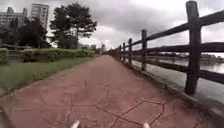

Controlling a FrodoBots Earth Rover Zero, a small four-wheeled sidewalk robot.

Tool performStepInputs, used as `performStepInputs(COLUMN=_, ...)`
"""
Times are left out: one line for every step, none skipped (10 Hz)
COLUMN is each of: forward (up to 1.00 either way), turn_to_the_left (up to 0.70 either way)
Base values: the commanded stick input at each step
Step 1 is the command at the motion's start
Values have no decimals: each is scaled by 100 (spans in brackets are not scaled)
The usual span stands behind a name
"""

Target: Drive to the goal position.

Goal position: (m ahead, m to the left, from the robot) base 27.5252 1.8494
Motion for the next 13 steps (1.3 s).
performStepInputs(forward=50, turn_to_the_left=0)
performStepInputs(forward=50, turn_to_the_left=0)
performStepInputs(forward=50, turn_to_the_left=0)
performStepInputs(forward=50, turn_to_the_left=0)
performStepInputs(forward=50, turn_to_the_left=0)
performStepInputs(forward=50, turn_to_the_left=0)
performStepInputs(forward=50, turn_to_the_left=0)
performStepInputs(forward=50, turn_to_the_left=0)
performStepInputs(forward=50, turn_to_the_left=0)
performStepInputs(forward=50, turn_to_the_left=0)
performStepInputs(forward=50, turn_to_the_left=0)
performStepInputs(forward=50, turn_to_the_left=0)
performStepInputs(forward=50, turn_to_the_left=0)
